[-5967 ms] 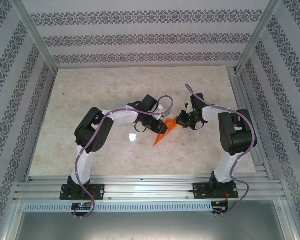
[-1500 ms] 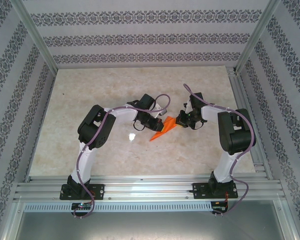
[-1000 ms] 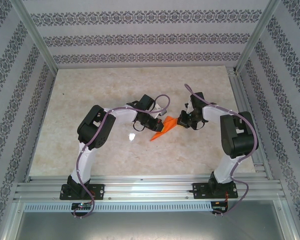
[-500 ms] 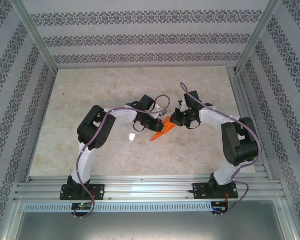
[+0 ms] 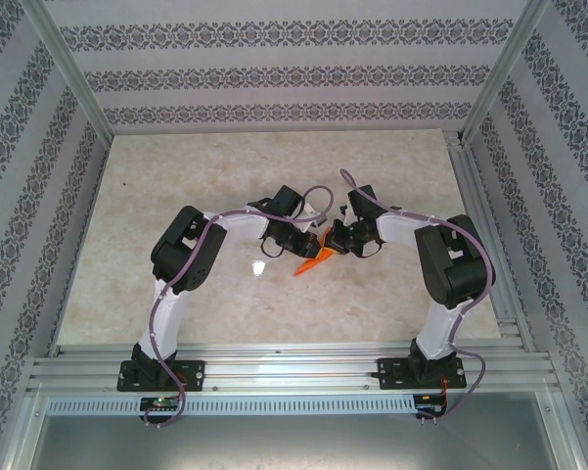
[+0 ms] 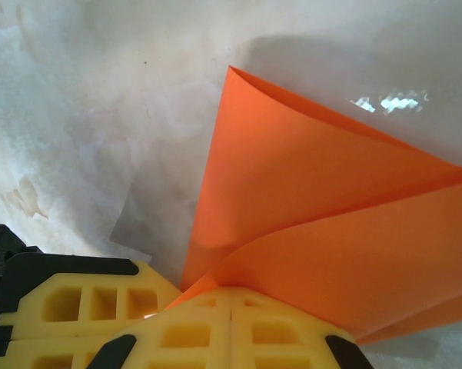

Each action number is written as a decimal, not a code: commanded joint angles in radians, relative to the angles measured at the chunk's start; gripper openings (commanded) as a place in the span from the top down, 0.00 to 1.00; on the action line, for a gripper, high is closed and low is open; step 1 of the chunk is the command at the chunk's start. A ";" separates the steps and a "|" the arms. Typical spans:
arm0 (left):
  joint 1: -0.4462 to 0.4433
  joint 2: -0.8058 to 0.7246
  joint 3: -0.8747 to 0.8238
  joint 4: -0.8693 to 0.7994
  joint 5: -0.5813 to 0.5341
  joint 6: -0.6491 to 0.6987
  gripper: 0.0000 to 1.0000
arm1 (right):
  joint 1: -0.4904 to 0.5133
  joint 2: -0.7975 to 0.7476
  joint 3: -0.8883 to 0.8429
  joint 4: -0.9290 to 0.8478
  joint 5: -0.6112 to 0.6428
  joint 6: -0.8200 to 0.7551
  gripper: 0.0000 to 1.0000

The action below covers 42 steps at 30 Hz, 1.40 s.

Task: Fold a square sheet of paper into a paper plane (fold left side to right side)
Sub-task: Fold the wing for the fifth time at the center of the table.

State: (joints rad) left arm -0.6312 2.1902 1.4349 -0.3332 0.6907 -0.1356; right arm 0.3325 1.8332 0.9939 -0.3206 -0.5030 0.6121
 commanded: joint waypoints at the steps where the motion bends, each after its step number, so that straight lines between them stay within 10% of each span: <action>1: -0.008 0.052 -0.035 -0.040 -0.140 0.031 1.00 | 0.009 0.027 -0.013 -0.007 0.021 -0.005 1.00; 42: -0.040 0.049 -0.011 -0.112 -0.237 0.047 0.99 | -0.013 -0.051 0.034 -0.043 0.063 -0.049 1.00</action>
State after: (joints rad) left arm -0.6579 2.1803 1.4456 -0.3492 0.6106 -0.1230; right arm 0.2974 1.7508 0.9886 -0.3931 -0.4450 0.5526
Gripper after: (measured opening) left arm 0.056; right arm 0.042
